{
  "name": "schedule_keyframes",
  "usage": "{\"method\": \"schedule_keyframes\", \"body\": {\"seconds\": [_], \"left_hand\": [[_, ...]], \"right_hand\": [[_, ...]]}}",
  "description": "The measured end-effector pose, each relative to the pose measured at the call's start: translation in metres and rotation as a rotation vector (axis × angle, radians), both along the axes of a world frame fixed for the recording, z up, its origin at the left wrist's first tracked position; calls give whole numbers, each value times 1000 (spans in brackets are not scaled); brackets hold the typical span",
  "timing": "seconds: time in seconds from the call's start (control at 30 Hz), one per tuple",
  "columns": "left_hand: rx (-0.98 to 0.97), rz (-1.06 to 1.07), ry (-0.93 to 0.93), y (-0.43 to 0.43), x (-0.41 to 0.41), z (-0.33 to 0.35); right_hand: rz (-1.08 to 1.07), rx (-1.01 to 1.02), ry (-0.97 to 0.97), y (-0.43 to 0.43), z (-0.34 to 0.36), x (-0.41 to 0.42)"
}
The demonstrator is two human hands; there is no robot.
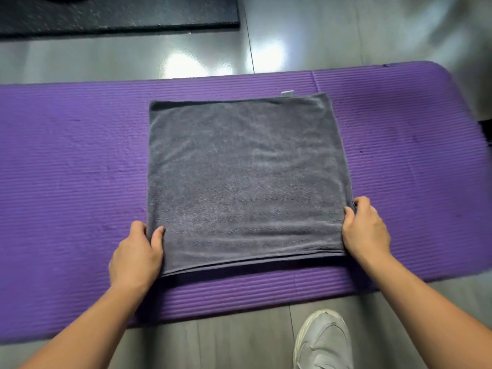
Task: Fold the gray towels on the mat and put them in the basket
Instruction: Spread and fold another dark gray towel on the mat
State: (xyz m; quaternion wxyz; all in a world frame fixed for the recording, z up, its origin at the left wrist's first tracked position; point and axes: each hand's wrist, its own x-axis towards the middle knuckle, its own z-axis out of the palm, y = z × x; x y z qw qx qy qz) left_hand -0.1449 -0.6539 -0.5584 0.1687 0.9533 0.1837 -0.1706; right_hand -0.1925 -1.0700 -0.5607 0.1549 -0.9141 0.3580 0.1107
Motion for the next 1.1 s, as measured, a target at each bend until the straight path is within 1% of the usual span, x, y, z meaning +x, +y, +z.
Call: {"method": "schedule_keyframes", "body": {"seconds": [0.07,0.13,0.2,0.23,0.27,0.33,0.4,0.5,0.6,0.77,0.83,0.97,1.03,1.1], "left_hand": [[8,-6,8,-2,-3,2],[8,-7,15,-3,-5,4],[0,15,18,-4,-5,5],[-9,34,15,-5,-4,5],[-20,55,12,-5,-3,5],[-56,98,2,-6,0,4],[-121,166,-5,-6,2,3],[-201,243,15,-5,4,4],[-255,280,32,-2,-3,3],[-324,350,19,3,-16,1],[-348,370,30,5,-18,2],[-439,365,85,13,-22,6],[-532,403,119,19,-24,5],[-614,486,121,27,-23,4]], "right_hand": [[0,-60,14,2,1,-3],[44,-161,-63,2,0,-5],[183,-232,-183,5,-3,-1],[274,-225,-239,9,-3,5],[378,-188,-281,16,-3,14],[594,-44,-313,36,1,43],[775,119,-281,62,9,83],[939,280,-200,114,22,154],[964,393,-184,176,30,229],[937,379,-208,258,21,333],[915,345,-165,276,18,358],[1003,248,1,289,13,384],[1001,267,15,291,13,394],[963,309,0,296,18,403]]}}
